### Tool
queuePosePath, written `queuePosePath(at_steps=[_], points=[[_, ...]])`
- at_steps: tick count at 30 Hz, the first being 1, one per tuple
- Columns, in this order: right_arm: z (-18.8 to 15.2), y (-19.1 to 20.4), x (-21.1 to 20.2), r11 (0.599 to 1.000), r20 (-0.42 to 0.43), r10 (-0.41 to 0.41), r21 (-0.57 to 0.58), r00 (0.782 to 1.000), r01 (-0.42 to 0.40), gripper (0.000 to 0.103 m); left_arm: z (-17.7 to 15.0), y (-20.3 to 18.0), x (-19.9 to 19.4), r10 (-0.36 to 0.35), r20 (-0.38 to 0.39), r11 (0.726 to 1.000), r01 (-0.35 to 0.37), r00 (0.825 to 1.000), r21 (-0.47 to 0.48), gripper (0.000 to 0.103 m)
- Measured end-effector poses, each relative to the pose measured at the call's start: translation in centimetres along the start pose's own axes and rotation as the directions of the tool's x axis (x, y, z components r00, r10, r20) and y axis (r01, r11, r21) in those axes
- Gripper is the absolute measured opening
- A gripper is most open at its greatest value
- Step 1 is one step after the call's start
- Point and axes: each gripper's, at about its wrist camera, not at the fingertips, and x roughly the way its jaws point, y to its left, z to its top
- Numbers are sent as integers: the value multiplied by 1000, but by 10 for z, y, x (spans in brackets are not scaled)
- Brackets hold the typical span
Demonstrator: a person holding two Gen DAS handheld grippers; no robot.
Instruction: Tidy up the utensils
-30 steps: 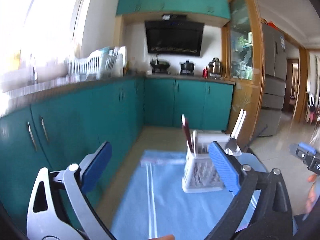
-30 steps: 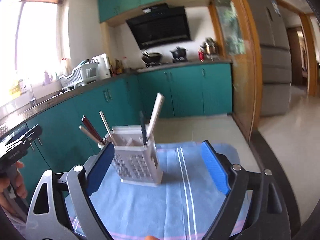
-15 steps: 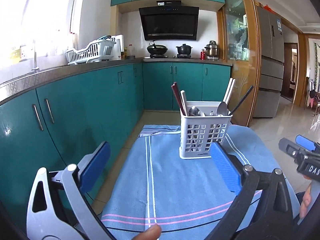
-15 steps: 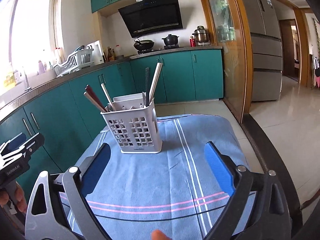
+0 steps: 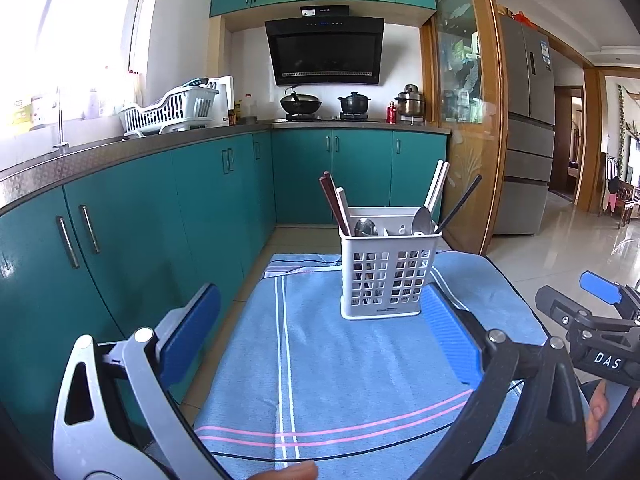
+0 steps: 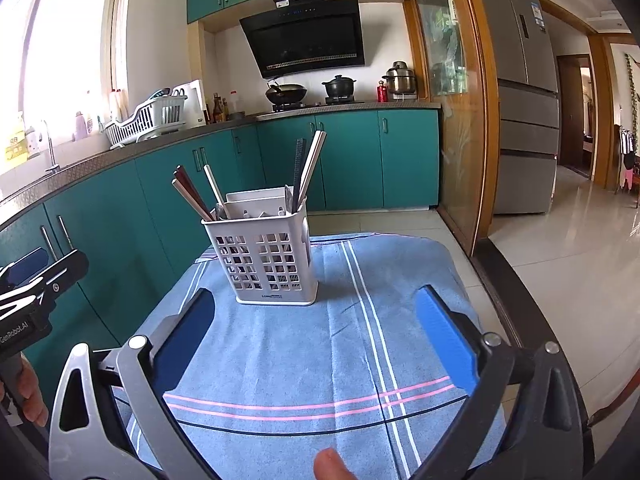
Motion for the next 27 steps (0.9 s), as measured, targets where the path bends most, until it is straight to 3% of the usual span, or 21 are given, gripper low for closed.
queuePosePath(at_steps=[27], points=[[1,-3,-8,1000,19,-8,-14,1000,8,98,0,-8,-2,-5,-2,1000,5,1000,25,99]])
